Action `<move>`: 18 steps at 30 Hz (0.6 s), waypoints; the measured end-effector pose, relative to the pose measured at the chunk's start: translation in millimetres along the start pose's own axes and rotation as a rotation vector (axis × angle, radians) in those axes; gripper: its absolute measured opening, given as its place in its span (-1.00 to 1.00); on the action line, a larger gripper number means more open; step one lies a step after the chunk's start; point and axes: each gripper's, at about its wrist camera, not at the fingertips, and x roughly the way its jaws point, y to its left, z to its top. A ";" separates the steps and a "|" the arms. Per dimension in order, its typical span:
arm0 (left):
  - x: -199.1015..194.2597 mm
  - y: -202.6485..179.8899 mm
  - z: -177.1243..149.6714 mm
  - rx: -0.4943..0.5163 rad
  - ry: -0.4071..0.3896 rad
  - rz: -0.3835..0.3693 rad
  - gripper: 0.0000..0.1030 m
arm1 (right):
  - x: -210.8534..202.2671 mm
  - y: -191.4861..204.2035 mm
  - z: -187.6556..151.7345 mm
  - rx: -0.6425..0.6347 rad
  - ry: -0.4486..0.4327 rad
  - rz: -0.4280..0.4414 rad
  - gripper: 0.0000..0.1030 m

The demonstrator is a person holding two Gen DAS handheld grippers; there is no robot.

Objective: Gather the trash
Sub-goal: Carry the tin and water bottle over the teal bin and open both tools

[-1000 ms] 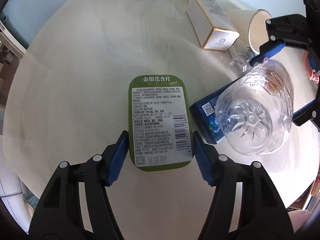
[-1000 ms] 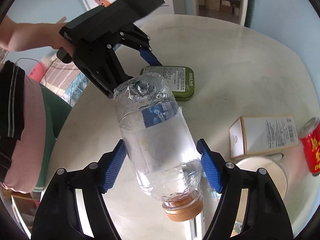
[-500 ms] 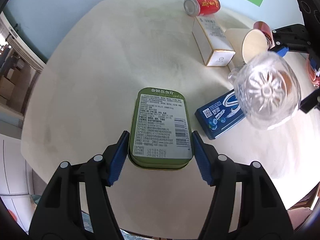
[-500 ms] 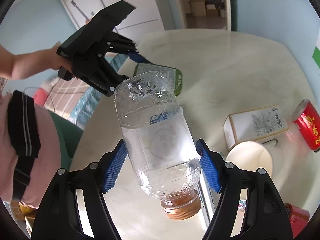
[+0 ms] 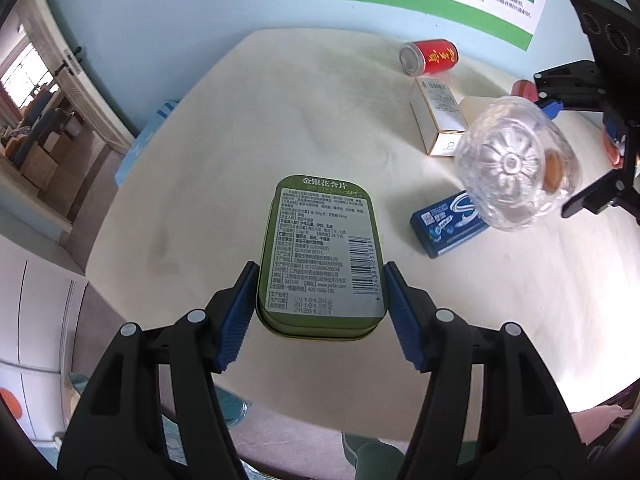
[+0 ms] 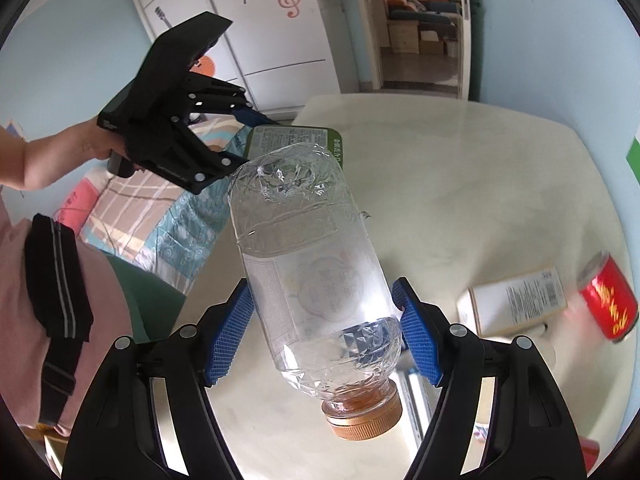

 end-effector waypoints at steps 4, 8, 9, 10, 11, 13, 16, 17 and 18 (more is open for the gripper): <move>-26.2 19.6 -24.3 -0.034 -0.017 0.022 0.16 | 13.4 19.8 19.4 -0.040 0.011 0.025 0.38; -46.5 49.5 -56.0 -0.091 -0.033 0.050 0.16 | 33.6 40.7 46.5 -0.081 0.032 0.056 0.38; -49.5 55.0 -62.0 -0.102 -0.034 0.054 0.16 | 38.0 44.6 52.6 -0.089 0.035 0.062 0.38; -53.0 62.4 -69.7 -0.115 -0.034 0.061 0.16 | 44.8 50.4 61.3 -0.103 0.040 0.072 0.38; -57.0 72.1 -80.1 -0.135 -0.037 0.072 0.16 | 52.1 56.2 70.0 -0.118 0.047 0.082 0.38; -63.6 89.4 -97.3 -0.170 -0.039 0.082 0.16 | 69.3 67.6 87.8 -0.146 0.065 0.102 0.38; -71.3 120.2 -127.5 -0.225 -0.036 0.104 0.16 | 95.9 82.0 111.4 -0.181 0.087 0.129 0.38; -74.0 133.9 -140.1 -0.249 -0.033 0.110 0.16 | 103.9 85.5 119.7 -0.188 0.090 0.138 0.38; -75.1 145.3 -149.2 -0.266 -0.030 0.111 0.16 | 114.5 91.6 129.1 -0.194 0.092 0.145 0.38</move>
